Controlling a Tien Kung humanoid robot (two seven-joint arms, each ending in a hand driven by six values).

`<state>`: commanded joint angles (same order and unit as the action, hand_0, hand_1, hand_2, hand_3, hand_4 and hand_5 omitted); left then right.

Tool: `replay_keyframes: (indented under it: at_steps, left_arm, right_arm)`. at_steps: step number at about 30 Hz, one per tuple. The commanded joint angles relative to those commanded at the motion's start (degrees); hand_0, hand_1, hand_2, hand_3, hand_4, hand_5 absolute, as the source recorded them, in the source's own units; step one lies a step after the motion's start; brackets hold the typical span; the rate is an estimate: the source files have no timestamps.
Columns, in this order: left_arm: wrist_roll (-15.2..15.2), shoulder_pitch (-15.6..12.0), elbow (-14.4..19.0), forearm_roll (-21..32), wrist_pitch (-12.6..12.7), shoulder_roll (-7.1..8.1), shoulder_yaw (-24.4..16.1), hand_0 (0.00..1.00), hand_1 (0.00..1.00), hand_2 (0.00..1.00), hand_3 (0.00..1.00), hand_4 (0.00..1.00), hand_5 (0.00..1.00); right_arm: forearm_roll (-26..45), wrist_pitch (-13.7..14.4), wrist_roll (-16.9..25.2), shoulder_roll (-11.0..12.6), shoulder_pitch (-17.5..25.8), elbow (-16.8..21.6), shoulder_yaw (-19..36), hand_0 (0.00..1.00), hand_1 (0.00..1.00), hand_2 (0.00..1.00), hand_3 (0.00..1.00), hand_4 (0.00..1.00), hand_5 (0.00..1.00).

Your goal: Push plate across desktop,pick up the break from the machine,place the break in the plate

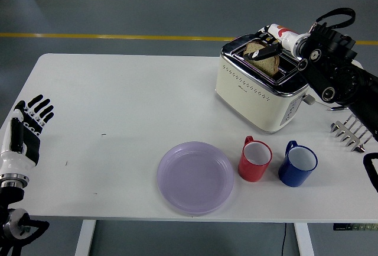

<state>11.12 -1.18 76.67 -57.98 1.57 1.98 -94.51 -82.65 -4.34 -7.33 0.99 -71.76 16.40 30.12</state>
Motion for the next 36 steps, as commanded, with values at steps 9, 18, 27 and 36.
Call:
replay_keyframes:
  at_steps: [9, 18, 27, 36]
  left_arm:
    - [0.3, 0.3, -0.2, 0.3, 0.2, 0.1, 0.5, 0.793, 0.75, 0.752, 0.734, 0.505, 0.998]
    - [0.4, 0.4, -0.6, 0.5, 0.3, 0.01, 1.0, 0.789, 0.744, 0.748, 0.73, 0.503, 0.998]
    - [0.5, 0.5, -0.8, 0.5, 0.4, 0.03, 0.8, 0.789, 0.742, 0.746, 0.73, 0.503, 0.998]
    - [0.3, 0.4, -1.0, 0.4, 0.5, 0.12, 0.8, 0.788, 0.736, 0.742, 0.726, 0.5, 0.998]
  right_arm:
    - [1.3, 3.3, -1.7, -1.0, -0.6, -2.7, -7.4, 0.594, 0.646, 0.633, 0.744, 0.814, 0.39]
    - [2.4, 6.4, -2.0, -1.0, -0.7, -2.9, -10.2, 0.359, 0.447, 0.466, 0.55, 0.639, 0.166]
    - [4.0, 7.9, -1.8, -1.0, -0.4, -2.9, -10.7, 0.3, 0.39, 0.451, 0.506, 0.582, 0.136]
    - [0.1, 8.5, -3.4, -1.0, -0.5, -0.4, -6.4, 0.282, 0.347, 0.41, 0.475, 0.384, 0.057]
